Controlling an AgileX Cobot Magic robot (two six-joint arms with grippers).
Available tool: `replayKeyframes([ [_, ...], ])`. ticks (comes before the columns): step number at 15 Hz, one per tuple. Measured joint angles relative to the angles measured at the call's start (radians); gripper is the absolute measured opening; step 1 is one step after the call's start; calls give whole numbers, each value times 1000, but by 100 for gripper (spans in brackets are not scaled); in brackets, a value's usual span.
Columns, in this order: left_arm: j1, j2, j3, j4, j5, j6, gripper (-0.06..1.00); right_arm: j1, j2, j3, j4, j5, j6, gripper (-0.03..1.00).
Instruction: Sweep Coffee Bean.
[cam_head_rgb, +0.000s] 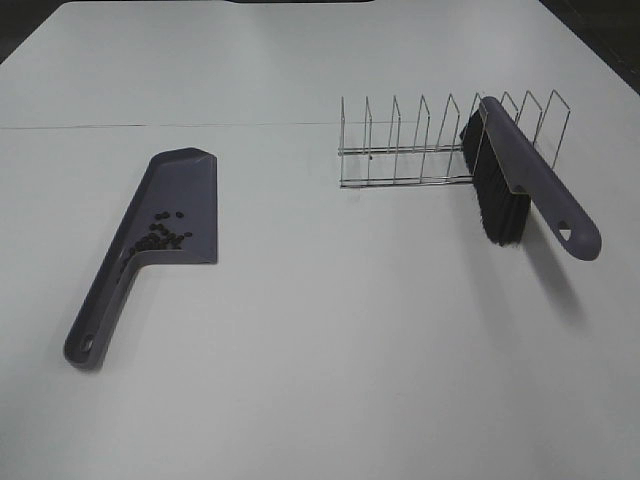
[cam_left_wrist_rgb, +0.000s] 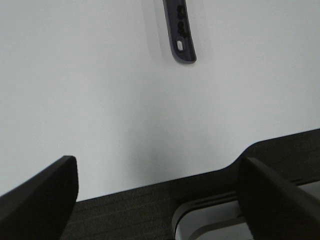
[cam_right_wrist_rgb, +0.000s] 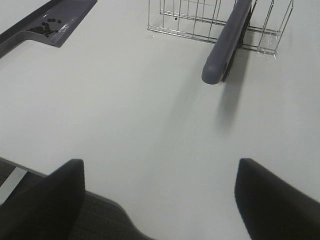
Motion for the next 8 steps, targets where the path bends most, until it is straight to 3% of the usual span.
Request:
replayKeyframes([
  [8,0,-389,41,21,11,1,79,0,0,0,-5,0,1,72],
])
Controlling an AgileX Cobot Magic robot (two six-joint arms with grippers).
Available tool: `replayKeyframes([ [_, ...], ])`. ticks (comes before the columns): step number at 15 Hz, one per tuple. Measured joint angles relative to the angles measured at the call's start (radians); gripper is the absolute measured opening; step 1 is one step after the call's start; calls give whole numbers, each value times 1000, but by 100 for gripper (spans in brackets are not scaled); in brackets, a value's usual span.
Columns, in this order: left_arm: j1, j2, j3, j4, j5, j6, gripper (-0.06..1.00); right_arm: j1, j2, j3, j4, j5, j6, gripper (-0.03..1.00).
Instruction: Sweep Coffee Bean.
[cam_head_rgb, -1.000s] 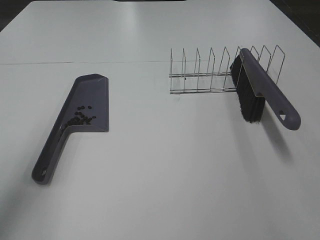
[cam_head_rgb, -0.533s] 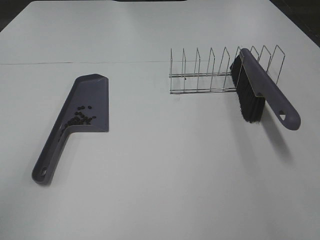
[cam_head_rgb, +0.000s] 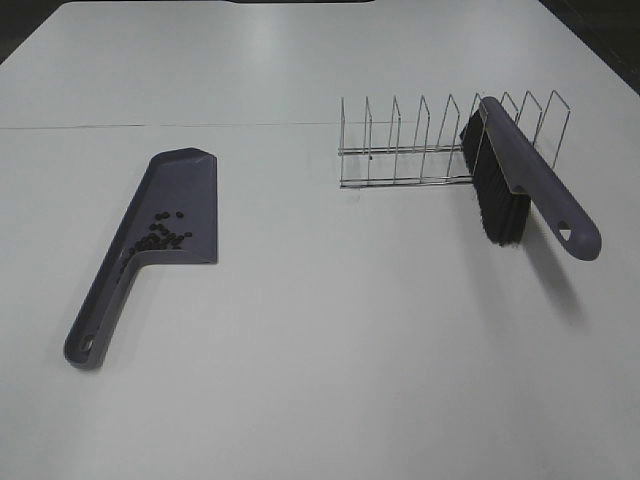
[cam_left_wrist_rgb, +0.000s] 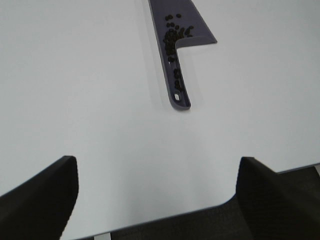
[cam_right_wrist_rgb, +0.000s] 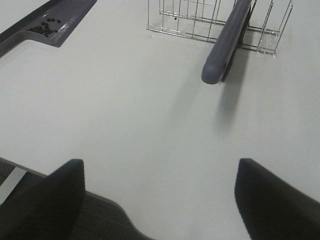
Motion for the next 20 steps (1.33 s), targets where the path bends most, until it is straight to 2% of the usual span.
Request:
replayKeyframes([
  [3,0,-67,27,24,-75,-13,79,0,0,0,-80,-2,84,72],
  [6,0,-68,42,30,-99,-27,79,0,0,0,-145,-3,157,72],
  [11,0,-68,42,54,-101,-73,79,0,0,0,-149,-3,165,72],
  [20,0,-68,42,61,-102,-35,79,0,0,0,-149,-3,165,72],
])
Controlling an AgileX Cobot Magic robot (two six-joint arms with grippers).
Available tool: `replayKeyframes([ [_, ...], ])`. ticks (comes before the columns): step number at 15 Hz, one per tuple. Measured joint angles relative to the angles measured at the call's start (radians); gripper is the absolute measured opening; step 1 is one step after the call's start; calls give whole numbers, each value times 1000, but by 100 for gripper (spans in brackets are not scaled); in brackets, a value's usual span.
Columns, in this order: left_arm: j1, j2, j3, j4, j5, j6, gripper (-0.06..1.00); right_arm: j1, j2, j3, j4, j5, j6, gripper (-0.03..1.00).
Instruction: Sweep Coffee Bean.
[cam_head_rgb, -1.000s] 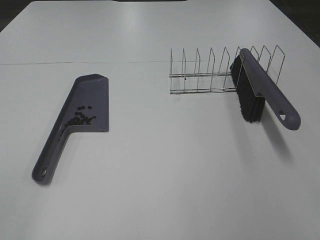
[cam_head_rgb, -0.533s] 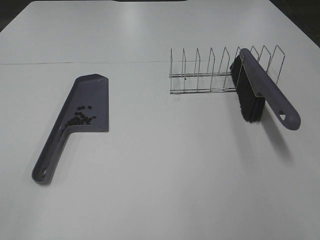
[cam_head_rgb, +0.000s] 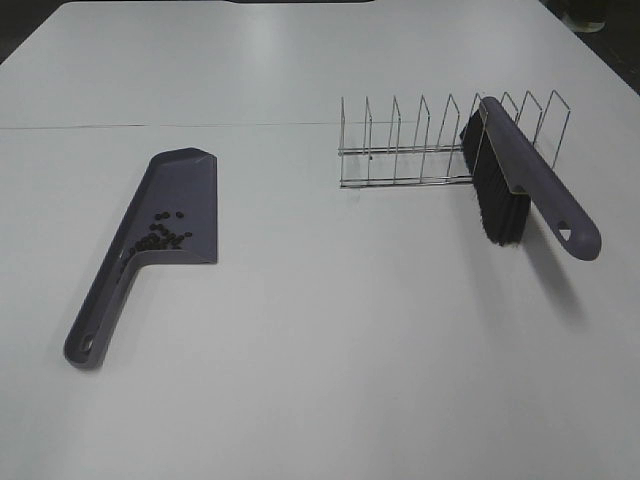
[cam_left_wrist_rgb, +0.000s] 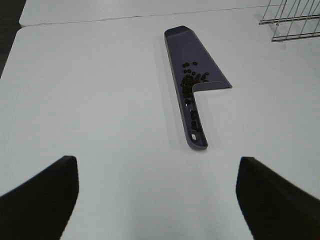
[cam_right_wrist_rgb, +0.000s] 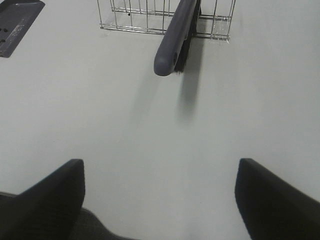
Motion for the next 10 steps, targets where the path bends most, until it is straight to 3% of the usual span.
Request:
replayKeyframes([
  [3,18,0,0,0,0,0,79,0,0,0,-4,0,0,72],
  [6,150,-6,0,1,0,0,79,0,0,2,-5,0,0,72],
  [10,240,-58,0,1,-4,0,79,0,0,5,19,0,0,72],
])
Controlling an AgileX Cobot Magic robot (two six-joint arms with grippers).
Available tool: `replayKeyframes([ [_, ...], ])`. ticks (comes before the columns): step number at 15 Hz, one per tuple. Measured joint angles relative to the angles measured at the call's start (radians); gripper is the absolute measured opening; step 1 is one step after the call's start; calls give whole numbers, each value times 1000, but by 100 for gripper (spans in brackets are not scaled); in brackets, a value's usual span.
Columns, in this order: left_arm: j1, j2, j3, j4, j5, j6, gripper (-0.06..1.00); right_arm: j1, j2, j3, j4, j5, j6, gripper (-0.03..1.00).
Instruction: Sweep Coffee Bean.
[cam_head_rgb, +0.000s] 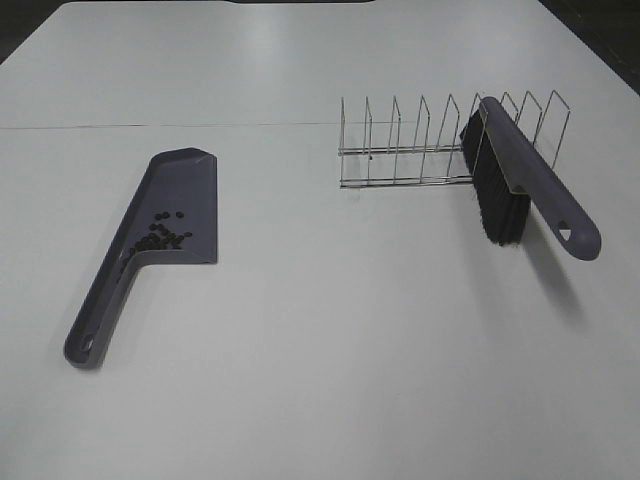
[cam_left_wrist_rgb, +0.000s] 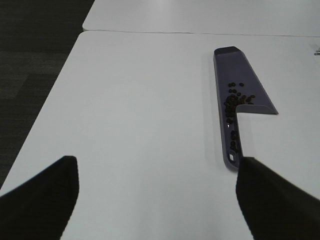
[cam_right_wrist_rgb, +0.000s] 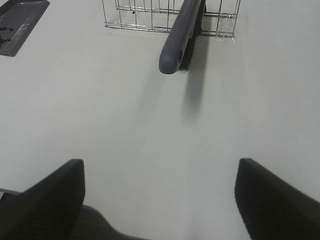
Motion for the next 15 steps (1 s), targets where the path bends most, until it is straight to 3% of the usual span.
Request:
replayKeyframes([
  [15,20,-3,0,0,-1,0,79,0,0,3,4,-1,0,72],
])
